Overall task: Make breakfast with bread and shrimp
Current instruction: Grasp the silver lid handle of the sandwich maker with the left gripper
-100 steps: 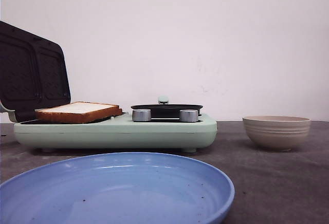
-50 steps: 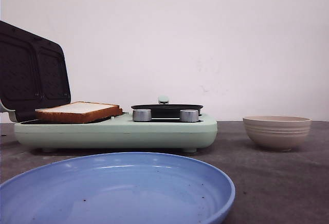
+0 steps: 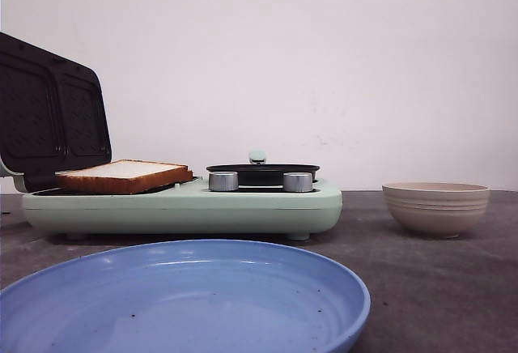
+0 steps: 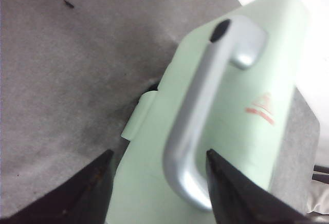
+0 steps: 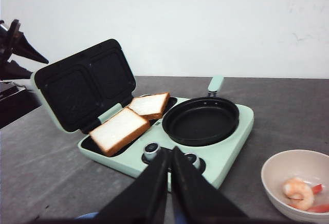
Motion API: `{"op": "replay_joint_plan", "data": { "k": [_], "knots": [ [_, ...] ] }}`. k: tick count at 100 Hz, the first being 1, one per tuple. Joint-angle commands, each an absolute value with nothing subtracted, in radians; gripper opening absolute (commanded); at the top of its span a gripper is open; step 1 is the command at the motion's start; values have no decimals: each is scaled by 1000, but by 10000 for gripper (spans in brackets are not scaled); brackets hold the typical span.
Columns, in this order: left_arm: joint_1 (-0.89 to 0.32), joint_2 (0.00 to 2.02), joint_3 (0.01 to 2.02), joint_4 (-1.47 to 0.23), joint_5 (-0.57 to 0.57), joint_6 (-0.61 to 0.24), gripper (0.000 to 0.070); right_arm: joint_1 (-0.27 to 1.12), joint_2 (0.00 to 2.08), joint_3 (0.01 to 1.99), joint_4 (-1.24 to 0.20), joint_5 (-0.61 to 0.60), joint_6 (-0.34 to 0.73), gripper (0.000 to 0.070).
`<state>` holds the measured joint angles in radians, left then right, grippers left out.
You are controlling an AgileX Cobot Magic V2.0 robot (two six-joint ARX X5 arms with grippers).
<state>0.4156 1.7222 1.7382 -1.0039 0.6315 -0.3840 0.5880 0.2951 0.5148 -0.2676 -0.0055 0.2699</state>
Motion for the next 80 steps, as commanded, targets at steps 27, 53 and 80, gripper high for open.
{"op": "replay_joint_plan", "data": {
  "k": [27,53,80],
  "knots": [
    [415,1813,1755,-913,704,-432,279,594,296,518,-259,35,291,1],
    [385,1847,1755,-896,719,-438,279,593,296,517,-259,54,311,1],
    [350,1871,1755,-883,718,-435,266,593,296,517,-259,54,318,2]
  ]
}}
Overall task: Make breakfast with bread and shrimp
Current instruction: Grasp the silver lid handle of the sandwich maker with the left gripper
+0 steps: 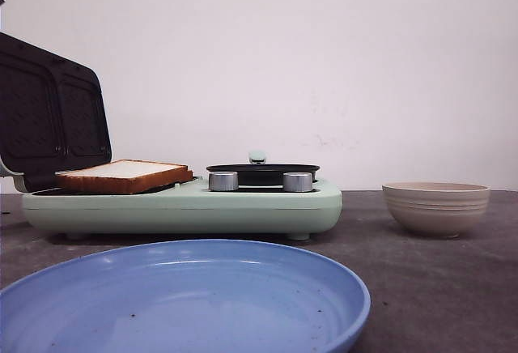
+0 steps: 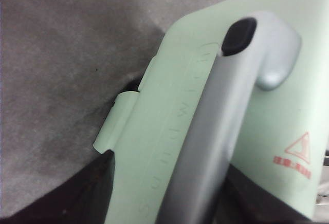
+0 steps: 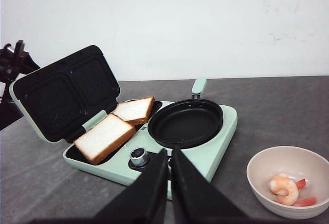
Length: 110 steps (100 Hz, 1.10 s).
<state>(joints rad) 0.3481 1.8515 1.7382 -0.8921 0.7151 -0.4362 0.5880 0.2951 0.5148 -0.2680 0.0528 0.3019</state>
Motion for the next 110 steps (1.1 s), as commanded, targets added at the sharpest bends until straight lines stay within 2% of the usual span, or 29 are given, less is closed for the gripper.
{"op": "replay_joint_plan", "data": {
  "k": [1,11,26,53,57,71,110],
  "knots": [
    [349,1871,1755,-881,718,-435,266,593,296,517,-259,54,318,1],
    [348,1871,1756,-876,728,-445,266,593,296,518,-259,58,326,1],
    [348,1871,1756,-877,807,-466,266,593,297,518,-259,84,326,1],
    [348,1871,1756,-896,809,-465,264,593,297,517,-265,87,326,1],
    [347,1871,1756,-902,810,-464,237,593,297,517,-266,87,326,2],
    [346,1871,1756,-923,825,-452,3,593,297,517,-267,88,325,1],
    [314,1871,1756,-901,839,-433,0,593,298,517,-267,110,310,2]
  ]
}}
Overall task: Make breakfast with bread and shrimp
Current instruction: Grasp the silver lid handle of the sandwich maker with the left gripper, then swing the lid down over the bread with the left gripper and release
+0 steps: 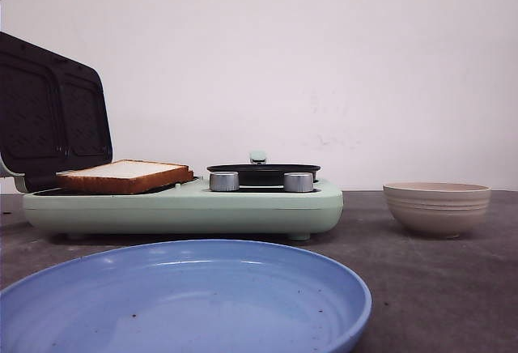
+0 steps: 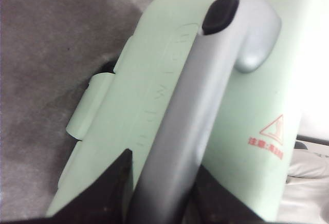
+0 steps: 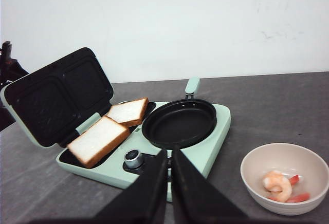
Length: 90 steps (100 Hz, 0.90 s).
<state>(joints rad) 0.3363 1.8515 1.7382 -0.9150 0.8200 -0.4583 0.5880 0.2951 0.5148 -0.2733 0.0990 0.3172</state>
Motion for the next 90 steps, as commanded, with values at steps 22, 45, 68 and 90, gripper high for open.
{"op": "replay_joint_plan", "data": {
  "k": [22,45,68,90],
  "knots": [
    [266,1871,1759,-892,839,-435,0,593,298,518,-266,113,307,1],
    [191,1871,1759,-872,839,-435,0,593,298,517,-265,113,307,1],
    [113,1871,1759,-838,836,-435,0,593,298,517,-262,113,308,1],
    [39,1871,1759,-836,781,-421,0,593,298,517,-246,113,308,1]
  ]
}}
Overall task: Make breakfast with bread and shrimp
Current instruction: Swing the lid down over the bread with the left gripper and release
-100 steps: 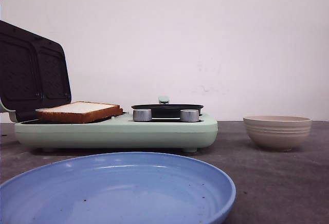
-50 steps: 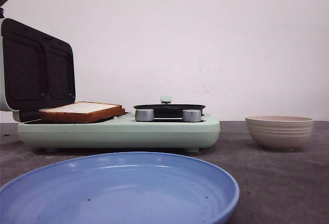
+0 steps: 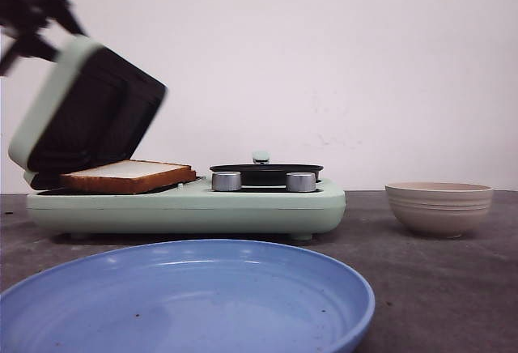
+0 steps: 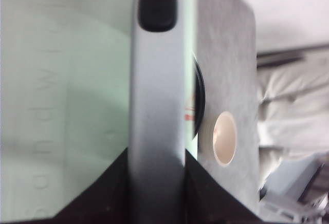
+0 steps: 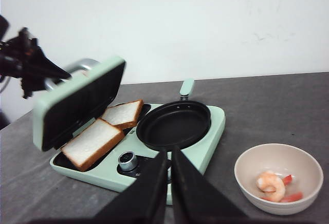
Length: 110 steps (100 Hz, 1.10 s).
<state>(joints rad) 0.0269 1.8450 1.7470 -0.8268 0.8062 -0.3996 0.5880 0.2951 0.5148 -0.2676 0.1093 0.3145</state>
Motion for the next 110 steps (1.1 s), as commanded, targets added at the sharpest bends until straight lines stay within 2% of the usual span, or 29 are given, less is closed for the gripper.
{"op": "replay_joint_plan", "data": {
  "k": [1,12,23,39,60,90,96,101,106,110],
  "knots": [
    [35,1871,1759,-836,774,-417,0,593,298,518,-244,113,309,1],
    [-15,1871,1759,-836,644,-374,0,593,298,518,-204,105,316,1],
    [-72,1873,1759,-828,452,-318,0,594,298,518,-163,89,355,2],
    [-139,1876,1759,-777,263,-288,0,594,298,518,-104,76,363,1],
    [-212,1894,1759,-695,151,-273,0,594,298,518,-82,68,368,1],
    [-264,1970,1759,-737,146,-247,7,594,298,518,-82,68,367,2],
    [-268,1985,1759,-748,146,-247,59,594,298,518,-82,68,367,1],
    [-269,1991,1759,-757,147,-247,138,594,298,518,-82,68,367,1],
    [-269,1993,1759,-763,146,-247,258,594,298,518,-82,68,367,1],
    [-269,1993,1759,-764,147,-247,398,594,298,518,-82,68,367,1]
  ]
}}
